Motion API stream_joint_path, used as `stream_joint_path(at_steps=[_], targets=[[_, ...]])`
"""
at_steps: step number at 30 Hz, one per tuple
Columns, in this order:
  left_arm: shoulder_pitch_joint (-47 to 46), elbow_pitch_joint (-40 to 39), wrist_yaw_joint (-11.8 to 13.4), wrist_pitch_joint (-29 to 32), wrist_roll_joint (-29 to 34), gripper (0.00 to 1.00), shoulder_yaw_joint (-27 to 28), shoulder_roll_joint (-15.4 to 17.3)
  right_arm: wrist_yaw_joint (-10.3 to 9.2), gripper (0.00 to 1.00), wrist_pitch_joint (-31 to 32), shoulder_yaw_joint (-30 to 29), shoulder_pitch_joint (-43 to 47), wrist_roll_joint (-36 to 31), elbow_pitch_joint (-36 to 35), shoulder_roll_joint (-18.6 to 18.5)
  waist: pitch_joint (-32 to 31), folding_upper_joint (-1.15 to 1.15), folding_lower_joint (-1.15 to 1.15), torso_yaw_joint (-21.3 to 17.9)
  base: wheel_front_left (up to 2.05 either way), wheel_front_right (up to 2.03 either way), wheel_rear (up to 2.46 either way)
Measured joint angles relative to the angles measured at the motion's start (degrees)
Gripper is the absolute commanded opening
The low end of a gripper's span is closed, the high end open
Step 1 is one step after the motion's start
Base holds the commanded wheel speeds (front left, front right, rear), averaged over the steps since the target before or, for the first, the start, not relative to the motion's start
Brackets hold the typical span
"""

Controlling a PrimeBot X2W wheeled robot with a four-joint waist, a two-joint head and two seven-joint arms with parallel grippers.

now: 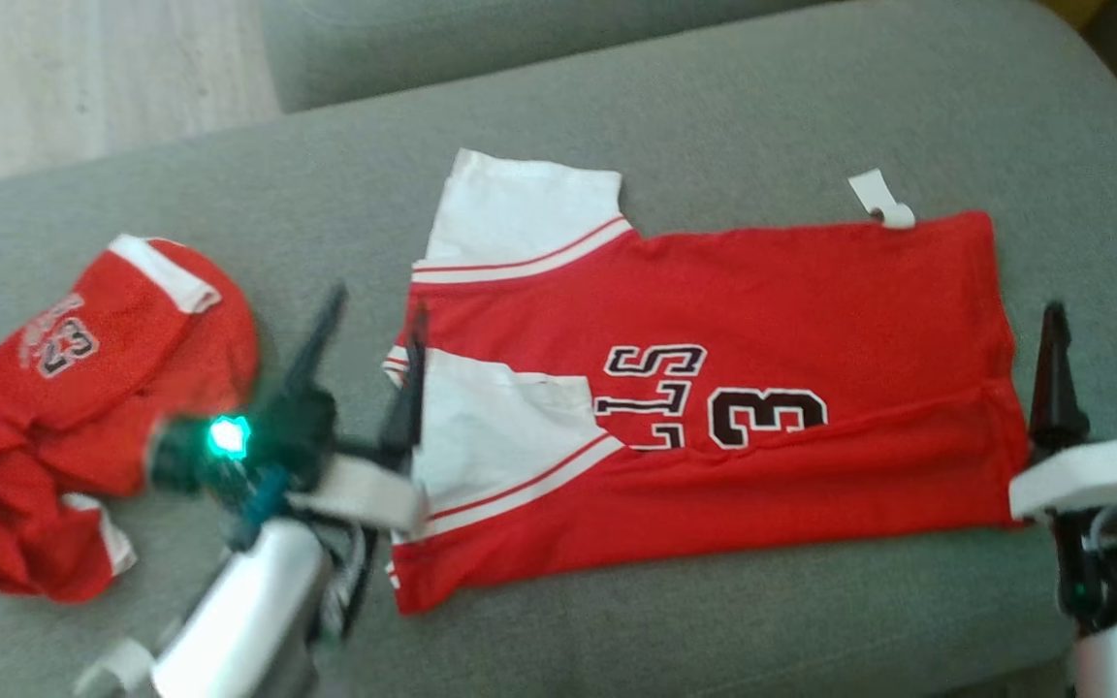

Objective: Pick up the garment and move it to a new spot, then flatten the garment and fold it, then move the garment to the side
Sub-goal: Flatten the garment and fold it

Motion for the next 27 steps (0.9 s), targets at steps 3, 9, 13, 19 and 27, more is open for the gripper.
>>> stream_joint_path(at_steps=[3,9,13,19,27], targets=[[-4.45,-1.16,-2.27,-0.25,0.20,1.00,0.53,1.72,0.00,1.00,-2.85,0.74,-1.88,0.10,-0.62,0.47,1.71,0.00,0.00,-1.11,0.00,0.00,0.00],[-18.30,1.27,-11.25,9.77,1.07,1.00,-0.65,6.98,0.00,1.00,-5.33,3.72,-7.27,0.32,-0.69,0.96,6.09,0.00,0.01,-4.20,0.00,0.00,0.00],[-28.94,7.34,-18.98,19.01,1.01,1.00,-3.08,9.55,0.00,1.00,-6.35,6.32,-10.98,0.65,0.33,1.11,9.15,0.00,0.01,-6.89,0.00,0.00,0.00],[-37.65,16.83,-21.23,28.85,-4.02,1.00,-8.86,12.54,0.00,1.00,-8.02,10.17,-14.91,2.49,2.38,1.22,13.18,0.00,0.01,-11.42,0.00,0.00,0.00],[-45.15,23.75,-21.39,33.62,-12.84,1.00,-17.60,17.35,0.00,1.00,-11.32,14.58,-17.00,7.43,4.83,1.34,18.06,0.00,0.00,-16.86,0.00,0.00,0.00]])
